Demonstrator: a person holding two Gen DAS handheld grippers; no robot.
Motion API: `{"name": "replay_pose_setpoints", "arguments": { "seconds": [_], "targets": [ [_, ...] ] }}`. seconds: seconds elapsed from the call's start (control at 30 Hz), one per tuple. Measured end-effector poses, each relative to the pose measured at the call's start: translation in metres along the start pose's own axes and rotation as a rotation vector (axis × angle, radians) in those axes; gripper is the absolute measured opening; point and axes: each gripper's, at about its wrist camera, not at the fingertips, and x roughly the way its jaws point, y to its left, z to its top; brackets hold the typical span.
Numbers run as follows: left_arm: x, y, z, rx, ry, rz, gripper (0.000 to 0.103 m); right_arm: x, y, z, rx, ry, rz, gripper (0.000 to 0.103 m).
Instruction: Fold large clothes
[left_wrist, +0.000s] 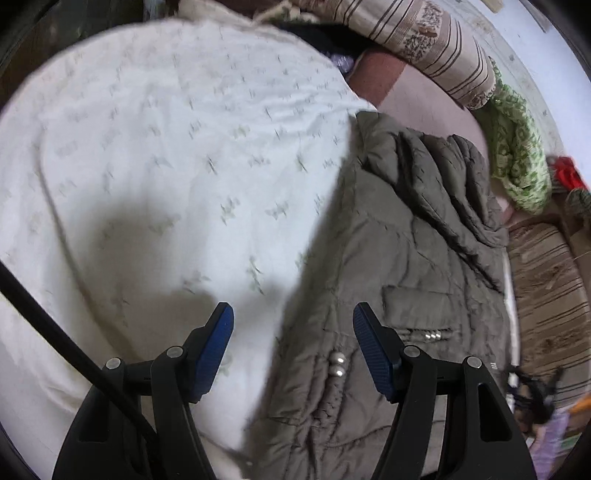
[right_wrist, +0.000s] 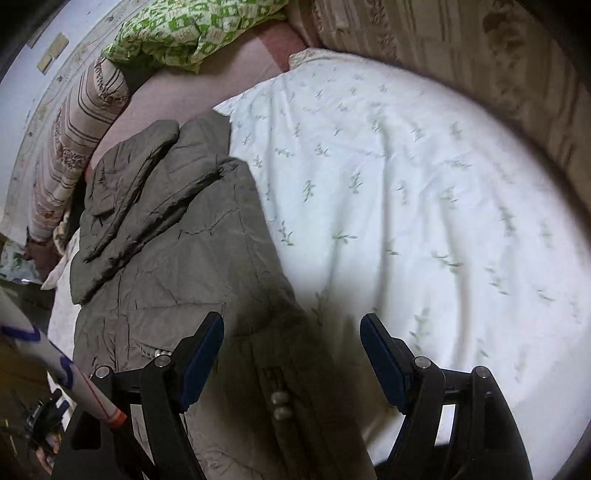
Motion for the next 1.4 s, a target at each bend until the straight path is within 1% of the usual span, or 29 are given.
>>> {"name": "replay_pose_setpoints", "arguments": {
  "seconds": [0.1, 0.13, 0.17, 0.23, 0.27, 0.3, 0.33, 0.43, 0.53, 0.6, 0.67, 0.7, 0.77, 0.83, 0.93, 0.97, 1.03, 1.13, 1.2, 1.23, 1.27, 1.3, 1.33, 1.4],
  "targets": [
    [0.021, 0.001, -0.002, -0.012, 0.075, -0.046, 0.066, 0.018, -0.004, 0.0, 0.031, 0.033, 0.067, 0.081],
    [0.029, 0.0, -0.004, -0.01, 0.1, -0.058, 0.066, 0.022, -0.004, 0.0, 0.04, 0.041, 0.084, 0.082],
    [0.034, -0.001, -0.005, -0.011, 0.115, -0.067, 0.066, 0.023, -0.006, -0.001, 0.042, 0.04, 0.09, 0.083],
    [0.036, -0.005, -0.008, -0.008, 0.107, -0.079, 0.066, 0.023, -0.006, -0.002, 0.037, 0.038, 0.114, 0.083],
    [0.036, -0.007, -0.008, -0.006, 0.114, -0.103, 0.066, 0.022, -0.007, -0.002, 0.037, 0.044, 0.132, 0.083],
    [0.037, -0.01, -0.011, -0.011, 0.152, -0.173, 0.066, 0.021, -0.007, -0.003, 0.039, 0.058, 0.161, 0.083],
    [0.038, -0.013, -0.015, -0.017, 0.173, -0.212, 0.066, 0.02, -0.008, -0.004, 0.037, 0.072, 0.184, 0.083],
    [0.032, -0.022, -0.027, 0.023, 0.166, -0.206, 0.066, 0.016, -0.002, -0.012, -0.022, 0.128, 0.267, 0.083],
    [0.022, -0.025, -0.045, 0.043, 0.154, -0.222, 0.066, 0.013, 0.0, -0.023, -0.051, 0.16, 0.302, 0.083],
    [0.017, -0.025, -0.052, 0.05, 0.14, -0.23, 0.066, 0.009, -0.002, -0.028, -0.042, 0.167, 0.323, 0.081],
    [0.011, -0.027, -0.058, 0.052, 0.134, -0.263, 0.066, 0.004, -0.005, -0.031, -0.022, 0.158, 0.345, 0.073],
    [0.008, -0.029, -0.059, 0.059, 0.132, -0.279, 0.066, 0.001, -0.008, -0.033, -0.009, 0.153, 0.355, 0.071],
    [0.005, -0.031, -0.059, 0.076, 0.131, -0.29, 0.066, -0.004, -0.012, -0.035, 0.012, 0.147, 0.378, 0.064],
    [0.008, -0.032, -0.06, 0.096, 0.128, -0.245, 0.066, -0.006, -0.015, -0.038, 0.013, 0.146, 0.382, 0.063],
    [0.024, -0.024, -0.054, 0.078, 0.152, -0.18, 0.066, -0.005, -0.016, -0.046, -0.004, 0.158, 0.334, 0.063],
    [0.029, -0.02, -0.051, 0.065, 0.156, -0.171, 0.066, -0.003, -0.016, -0.049, -0.011, 0.166, 0.32, 0.063],
    [0.033, -0.01, -0.041, 0.021, 0.153, -0.223, 0.066, -0.001, -0.014, -0.057, -0.03, 0.181, 0.304, 0.063],
    [0.037, -0.002, -0.034, -0.021, 0.162, -0.275, 0.066, -0.002, -0.01, -0.067, -0.067, 0.183, 0.288, 0.063],
    [0.039, -0.002, -0.037, -0.027, 0.172, -0.298, 0.066, -0.002, -0.007, -0.072, -0.083, 0.179, 0.275, 0.063],
    [0.038, -0.006, -0.041, -0.004, 0.181, -0.307, 0.064, -0.002, -0.006, -0.073, -0.081, 0.177, 0.273, 0.063],
    [0.037, -0.009, -0.047, 0.018, 0.189, -0.306, 0.06, -0.003, -0.006, -0.074, -0.078, 0.176, 0.272, 0.063],
    [0.035, -0.013, -0.053, 0.036, 0.199, -0.299, 0.047, -0.003, -0.007, -0.074, -0.075, 0.174, 0.273, 0.063],
    [0.033, -0.018, -0.062, 0.066, 0.21, -0.281, 0.041, -0.004, -0.007, -0.075, -0.075, 0.174, 0.274, 0.063],
    [0.028, -0.022, -0.073, 0.102, 0.198, -0.245, 0.041, -0.007, -0.007, -0.077, -0.078, 0.171, 0.279, 0.063]
  ]
}}
